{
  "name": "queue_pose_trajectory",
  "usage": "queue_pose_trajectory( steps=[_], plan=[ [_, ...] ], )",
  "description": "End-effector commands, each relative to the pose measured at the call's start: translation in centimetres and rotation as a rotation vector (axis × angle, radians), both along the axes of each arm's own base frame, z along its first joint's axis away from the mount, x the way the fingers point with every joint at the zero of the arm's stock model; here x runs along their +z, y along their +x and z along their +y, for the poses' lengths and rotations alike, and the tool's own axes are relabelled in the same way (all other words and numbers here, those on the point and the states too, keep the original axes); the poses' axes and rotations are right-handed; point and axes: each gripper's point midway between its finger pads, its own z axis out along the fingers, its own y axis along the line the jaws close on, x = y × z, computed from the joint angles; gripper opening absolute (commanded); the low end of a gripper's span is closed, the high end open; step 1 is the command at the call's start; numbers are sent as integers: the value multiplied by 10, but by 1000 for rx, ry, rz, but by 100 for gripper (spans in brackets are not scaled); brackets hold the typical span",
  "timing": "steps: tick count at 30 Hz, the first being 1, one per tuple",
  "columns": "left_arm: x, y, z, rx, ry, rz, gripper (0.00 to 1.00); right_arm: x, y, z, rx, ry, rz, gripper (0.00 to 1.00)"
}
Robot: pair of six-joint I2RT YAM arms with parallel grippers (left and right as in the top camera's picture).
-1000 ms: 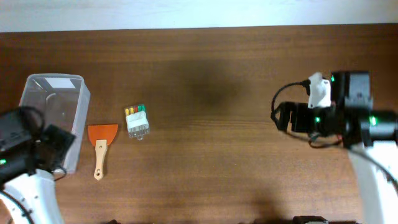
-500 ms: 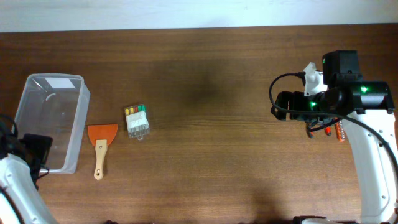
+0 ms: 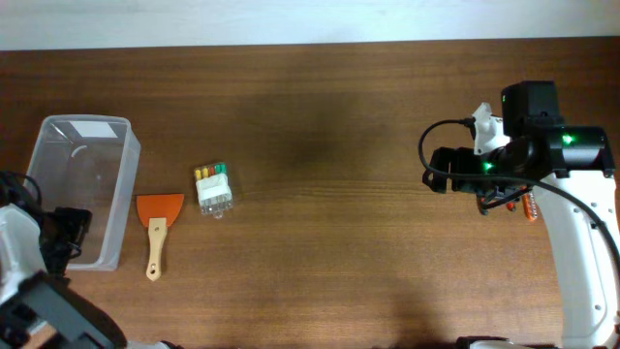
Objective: Pack container
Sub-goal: 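Reach the left gripper to the clear container's rim and grasp it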
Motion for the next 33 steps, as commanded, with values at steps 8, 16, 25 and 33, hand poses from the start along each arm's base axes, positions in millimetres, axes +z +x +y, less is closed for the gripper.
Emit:
queue_pose_trajectory(
  steps=[8, 16, 25, 33],
  plan=[
    [-26, 6, 8, 13, -28, 34, 95, 6, 3, 0, 15, -13, -19, 99],
    [-26, 7, 9, 13, -26, 31, 54, 6, 2, 0, 15, -13, -18, 99],
    [-26, 7, 9, 13, -26, 30, 22, 6, 2, 0, 15, -13, -16, 99],
    [-27, 8, 9, 13, -28, 26, 10, 6, 2, 0, 15, -13, -16, 99]
  ],
)
